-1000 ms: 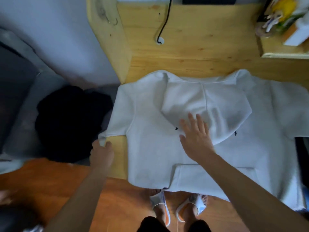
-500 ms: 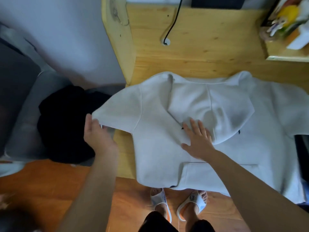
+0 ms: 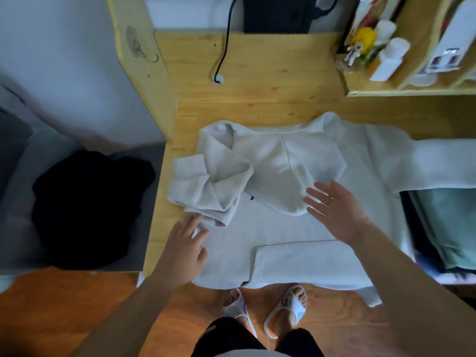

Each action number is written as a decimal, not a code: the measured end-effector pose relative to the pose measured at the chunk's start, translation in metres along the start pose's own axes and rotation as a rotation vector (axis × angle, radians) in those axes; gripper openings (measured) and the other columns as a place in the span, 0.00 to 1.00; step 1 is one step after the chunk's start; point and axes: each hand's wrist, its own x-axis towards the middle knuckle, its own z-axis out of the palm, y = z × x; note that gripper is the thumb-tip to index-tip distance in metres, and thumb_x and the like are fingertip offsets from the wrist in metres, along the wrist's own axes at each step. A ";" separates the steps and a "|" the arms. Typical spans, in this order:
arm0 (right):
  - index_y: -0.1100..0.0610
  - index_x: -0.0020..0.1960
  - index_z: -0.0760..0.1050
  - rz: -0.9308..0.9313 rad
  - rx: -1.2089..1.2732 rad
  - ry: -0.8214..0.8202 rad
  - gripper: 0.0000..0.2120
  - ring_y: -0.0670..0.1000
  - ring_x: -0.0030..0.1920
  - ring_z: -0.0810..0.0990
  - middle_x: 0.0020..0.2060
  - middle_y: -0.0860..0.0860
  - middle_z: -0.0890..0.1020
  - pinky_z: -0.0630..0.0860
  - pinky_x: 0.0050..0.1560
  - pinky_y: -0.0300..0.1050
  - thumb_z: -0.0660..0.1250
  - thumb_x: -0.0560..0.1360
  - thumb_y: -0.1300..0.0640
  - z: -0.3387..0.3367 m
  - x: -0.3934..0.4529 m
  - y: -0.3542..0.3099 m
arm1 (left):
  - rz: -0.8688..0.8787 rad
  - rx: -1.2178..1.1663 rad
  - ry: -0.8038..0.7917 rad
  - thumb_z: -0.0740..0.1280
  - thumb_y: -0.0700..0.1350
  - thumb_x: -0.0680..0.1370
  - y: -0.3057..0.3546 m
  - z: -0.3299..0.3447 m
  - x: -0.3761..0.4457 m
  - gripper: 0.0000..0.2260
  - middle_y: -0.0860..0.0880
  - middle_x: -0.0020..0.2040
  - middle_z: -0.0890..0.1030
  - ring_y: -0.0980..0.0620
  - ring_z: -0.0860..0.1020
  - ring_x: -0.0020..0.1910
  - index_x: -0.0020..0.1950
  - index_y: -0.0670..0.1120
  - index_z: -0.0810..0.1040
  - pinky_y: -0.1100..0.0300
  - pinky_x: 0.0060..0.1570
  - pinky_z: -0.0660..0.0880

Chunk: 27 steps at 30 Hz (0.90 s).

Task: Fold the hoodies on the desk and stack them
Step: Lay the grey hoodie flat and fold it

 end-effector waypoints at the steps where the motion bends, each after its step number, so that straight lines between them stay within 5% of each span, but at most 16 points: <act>1: 0.55 0.62 0.76 -0.010 -0.034 0.006 0.14 0.59 0.64 0.79 0.62 0.55 0.80 0.69 0.71 0.55 0.61 0.82 0.49 0.008 -0.001 0.004 | -0.015 -0.021 0.010 0.67 0.43 0.77 -0.003 0.000 -0.003 0.17 0.44 0.79 0.63 0.41 0.58 0.81 0.66 0.46 0.76 0.41 0.73 0.66; 6: 0.51 0.61 0.78 -0.164 -0.635 -0.032 0.11 0.51 0.47 0.82 0.57 0.52 0.82 0.77 0.54 0.45 0.69 0.78 0.54 0.086 -0.002 0.033 | -0.193 -0.244 0.112 0.69 0.36 0.76 -0.010 -0.008 -0.003 0.25 0.45 0.79 0.65 0.47 0.66 0.77 0.74 0.44 0.71 0.50 0.66 0.75; 10: 0.49 0.75 0.66 -0.547 -1.344 -0.187 0.30 0.53 0.67 0.74 0.72 0.49 0.71 0.72 0.66 0.48 0.71 0.75 0.51 0.173 0.023 0.053 | -0.233 -0.302 0.029 0.67 0.39 0.77 -0.004 0.000 -0.002 0.33 0.49 0.81 0.58 0.50 0.66 0.76 0.81 0.54 0.61 0.55 0.58 0.78; 12: 0.51 0.81 0.53 -0.504 -1.494 -0.328 0.41 0.57 0.68 0.73 0.73 0.53 0.70 0.72 0.65 0.51 0.71 0.75 0.50 0.210 0.039 0.066 | -0.216 -0.261 0.006 0.66 0.41 0.77 -0.004 0.005 -0.001 0.34 0.49 0.78 0.59 0.48 0.67 0.73 0.81 0.57 0.60 0.55 0.57 0.78; 15: 0.51 0.79 0.58 -0.455 -1.662 -0.277 0.33 0.61 0.66 0.76 0.67 0.56 0.75 0.74 0.63 0.52 0.65 0.77 0.58 0.231 0.053 0.073 | -0.234 -0.178 -0.044 0.65 0.44 0.78 -0.008 0.006 0.002 0.33 0.48 0.77 0.60 0.47 0.68 0.72 0.81 0.58 0.58 0.55 0.56 0.78; 17: 0.48 0.73 0.71 -0.532 -1.464 -0.200 0.27 0.57 0.60 0.80 0.63 0.52 0.80 0.77 0.60 0.52 0.62 0.75 0.62 0.219 0.043 0.058 | -0.244 -0.108 -0.087 0.64 0.46 0.78 -0.011 0.005 0.004 0.33 0.46 0.78 0.60 0.44 0.66 0.73 0.82 0.57 0.57 0.52 0.58 0.77; 20: 0.48 0.53 0.82 -0.577 -0.883 -0.181 0.23 0.47 0.34 0.79 0.38 0.45 0.82 0.79 0.40 0.46 0.63 0.72 0.74 0.158 -0.002 0.026 | -0.262 -0.050 -0.140 0.63 0.49 0.79 -0.013 0.000 0.004 0.30 0.43 0.79 0.59 0.40 0.63 0.76 0.81 0.54 0.60 0.48 0.64 0.73; 22: 0.53 0.48 0.82 -0.498 -0.778 -0.155 0.21 0.45 0.35 0.79 0.35 0.43 0.82 0.75 0.41 0.37 0.66 0.71 0.77 0.091 -0.039 0.016 | -0.275 -0.035 -0.175 0.62 0.51 0.81 -0.013 -0.003 0.003 0.27 0.45 0.79 0.58 0.41 0.60 0.77 0.80 0.54 0.61 0.46 0.68 0.68; 24: 0.52 0.48 0.86 -0.291 -0.693 -0.097 0.10 0.49 0.45 0.82 0.42 0.46 0.86 0.77 0.48 0.37 0.77 0.69 0.62 0.021 -0.068 0.013 | -0.270 -0.017 -0.198 0.61 0.51 0.81 -0.014 -0.007 0.004 0.25 0.46 0.79 0.57 0.41 0.59 0.76 0.79 0.54 0.63 0.45 0.70 0.66; 26: 0.45 0.44 0.87 -0.134 -0.636 0.034 0.16 0.48 0.46 0.82 0.44 0.46 0.86 0.78 0.48 0.38 0.81 0.60 0.39 -0.040 -0.076 0.017 | -0.257 -0.017 -0.209 0.61 0.50 0.80 -0.015 -0.011 0.006 0.23 0.46 0.78 0.60 0.40 0.61 0.75 0.76 0.54 0.66 0.44 0.68 0.67; 27: 0.47 0.43 0.86 -0.131 -0.615 0.136 0.13 0.48 0.48 0.81 0.47 0.48 0.86 0.77 0.48 0.39 0.81 0.64 0.41 -0.064 -0.073 0.020 | -0.255 -0.021 -0.222 0.61 0.49 0.80 -0.017 -0.012 0.008 0.22 0.46 0.77 0.61 0.40 0.61 0.74 0.75 0.54 0.67 0.44 0.67 0.68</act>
